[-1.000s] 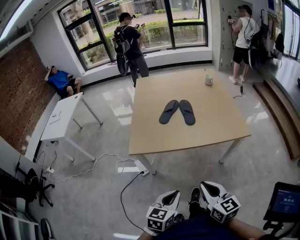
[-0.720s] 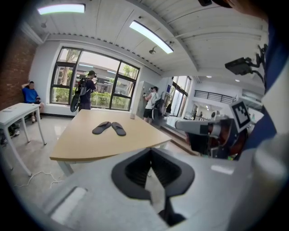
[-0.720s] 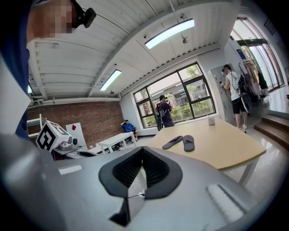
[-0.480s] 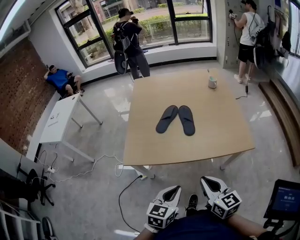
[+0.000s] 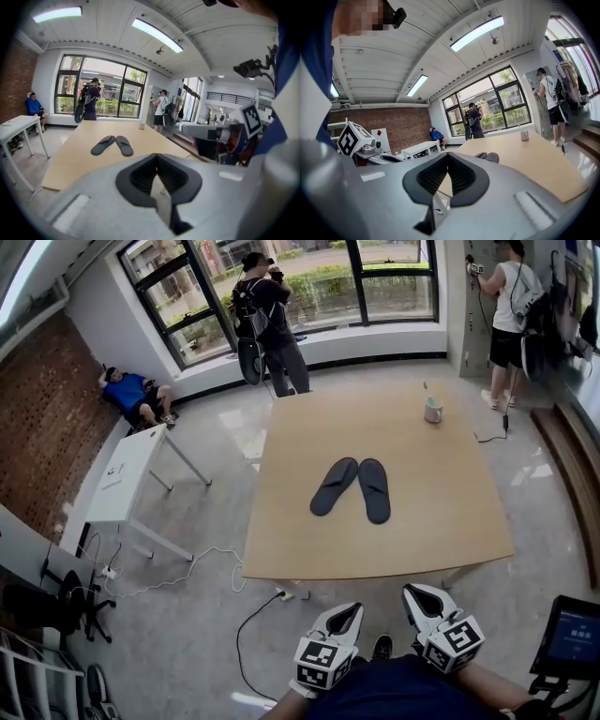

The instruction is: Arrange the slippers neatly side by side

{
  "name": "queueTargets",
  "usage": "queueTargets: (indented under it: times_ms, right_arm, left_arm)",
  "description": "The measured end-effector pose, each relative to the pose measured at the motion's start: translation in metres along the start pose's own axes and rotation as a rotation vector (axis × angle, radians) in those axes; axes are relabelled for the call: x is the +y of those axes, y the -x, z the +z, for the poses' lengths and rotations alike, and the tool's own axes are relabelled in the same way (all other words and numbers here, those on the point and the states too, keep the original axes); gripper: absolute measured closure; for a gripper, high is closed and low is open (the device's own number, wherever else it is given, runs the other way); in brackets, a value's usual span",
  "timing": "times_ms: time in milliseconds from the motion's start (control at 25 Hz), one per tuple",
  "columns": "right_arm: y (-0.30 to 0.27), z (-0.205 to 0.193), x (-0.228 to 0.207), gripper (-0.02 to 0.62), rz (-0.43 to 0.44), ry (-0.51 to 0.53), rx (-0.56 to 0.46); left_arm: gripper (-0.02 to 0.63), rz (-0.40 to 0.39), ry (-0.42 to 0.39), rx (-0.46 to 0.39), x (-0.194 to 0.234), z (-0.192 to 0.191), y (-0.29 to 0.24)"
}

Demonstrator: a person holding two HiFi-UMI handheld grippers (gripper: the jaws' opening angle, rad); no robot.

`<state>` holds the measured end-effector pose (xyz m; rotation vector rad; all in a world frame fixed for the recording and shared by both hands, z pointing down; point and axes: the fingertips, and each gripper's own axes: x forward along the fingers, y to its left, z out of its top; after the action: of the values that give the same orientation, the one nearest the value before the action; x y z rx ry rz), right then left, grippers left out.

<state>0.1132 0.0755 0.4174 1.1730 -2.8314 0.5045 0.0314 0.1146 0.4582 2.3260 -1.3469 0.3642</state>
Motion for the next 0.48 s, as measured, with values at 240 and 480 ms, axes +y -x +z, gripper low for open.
queueTargets:
  times_ms: [240,480]
  right_arm:
    - [-0.005,-0.004,-0.017,0.584,0.013,-0.009,0.012]
    - [-0.021,-0.004,-0.033,0.584,0.012,-0.007,0.013]
  left_arm:
    - [0.601,0.017,0.011,0.001,0.001,0.0,-0.017]
    - [0.601,0.009,0.014,0.02,0.013,0.003,-0.036]
